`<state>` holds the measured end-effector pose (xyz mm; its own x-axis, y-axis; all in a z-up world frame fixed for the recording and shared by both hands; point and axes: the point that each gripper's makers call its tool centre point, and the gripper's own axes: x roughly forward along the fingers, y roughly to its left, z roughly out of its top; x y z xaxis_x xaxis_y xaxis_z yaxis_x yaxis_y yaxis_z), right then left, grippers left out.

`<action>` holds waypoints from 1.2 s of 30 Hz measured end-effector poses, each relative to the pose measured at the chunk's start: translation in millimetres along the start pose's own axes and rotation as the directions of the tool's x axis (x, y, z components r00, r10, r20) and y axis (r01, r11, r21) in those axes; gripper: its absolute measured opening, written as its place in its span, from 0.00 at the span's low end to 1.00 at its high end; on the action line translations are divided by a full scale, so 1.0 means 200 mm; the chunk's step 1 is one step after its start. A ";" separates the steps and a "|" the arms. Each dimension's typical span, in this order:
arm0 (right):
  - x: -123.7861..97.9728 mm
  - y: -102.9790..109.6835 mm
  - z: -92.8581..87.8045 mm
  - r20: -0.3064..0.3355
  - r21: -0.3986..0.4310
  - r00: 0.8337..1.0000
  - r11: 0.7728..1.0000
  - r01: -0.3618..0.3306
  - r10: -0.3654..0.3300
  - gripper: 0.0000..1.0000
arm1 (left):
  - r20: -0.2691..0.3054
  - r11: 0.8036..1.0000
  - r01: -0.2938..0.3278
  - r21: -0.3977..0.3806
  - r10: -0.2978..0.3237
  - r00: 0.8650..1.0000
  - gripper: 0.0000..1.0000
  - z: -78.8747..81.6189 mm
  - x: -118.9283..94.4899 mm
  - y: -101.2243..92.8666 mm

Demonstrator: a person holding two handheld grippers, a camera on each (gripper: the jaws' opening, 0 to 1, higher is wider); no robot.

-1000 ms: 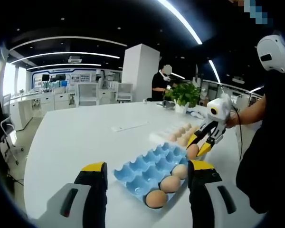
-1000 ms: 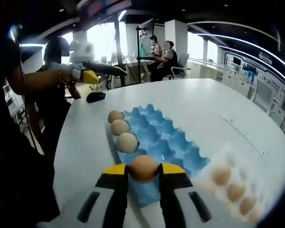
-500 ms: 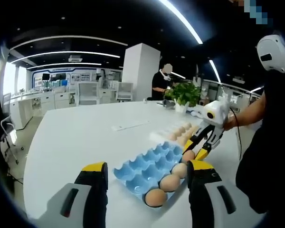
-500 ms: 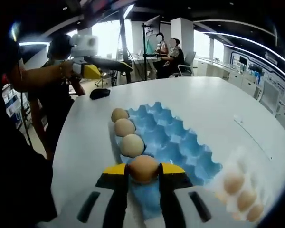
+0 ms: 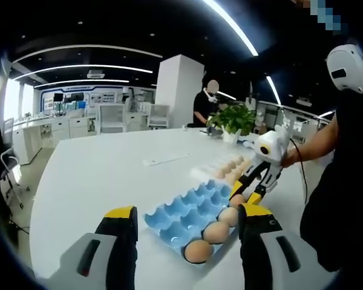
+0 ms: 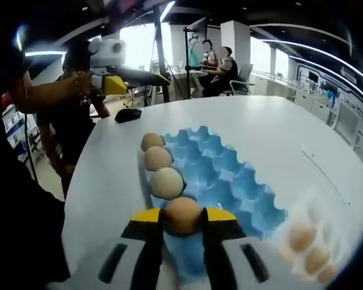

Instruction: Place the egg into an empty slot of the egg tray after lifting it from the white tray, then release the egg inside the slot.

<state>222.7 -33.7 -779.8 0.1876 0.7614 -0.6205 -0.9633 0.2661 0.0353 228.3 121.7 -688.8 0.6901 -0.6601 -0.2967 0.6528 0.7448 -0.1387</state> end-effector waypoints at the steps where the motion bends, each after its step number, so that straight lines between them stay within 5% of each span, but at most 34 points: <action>1: 0.00 0.00 0.00 0.000 -0.007 1.000 1.000 -0.001 0.001 0.25 | 0.000 1.000 0.000 0.001 0.000 1.000 0.68 0.00 0.00 0.00; 8: 0.03 0.03 -0.01 -0.037 -0.142 0.999 0.989 -0.032 0.027 0.25 | 0.001 1.000 -0.002 0.003 0.002 1.000 0.68 0.01 0.00 0.01; 20: 0.02 0.03 -0.03 -0.048 -0.252 0.999 0.967 -0.031 0.020 0.26 | 0.004 1.000 -0.001 0.008 0.001 1.000 0.68 0.02 0.01 0.00; 36: -0.08 0.00 0.01 0.024 -0.188 1.000 0.982 0.008 -0.003 0.26 | 0.000 1.000 0.007 0.008 -0.007 1.000 0.68 0.01 0.02 0.00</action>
<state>218.8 -45.7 -768.4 0.1955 0.7745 -0.6017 -0.9807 0.1565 -0.1172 231.1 118.6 -687.3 0.6853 -0.6654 -0.2960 0.6603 0.7392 -0.1329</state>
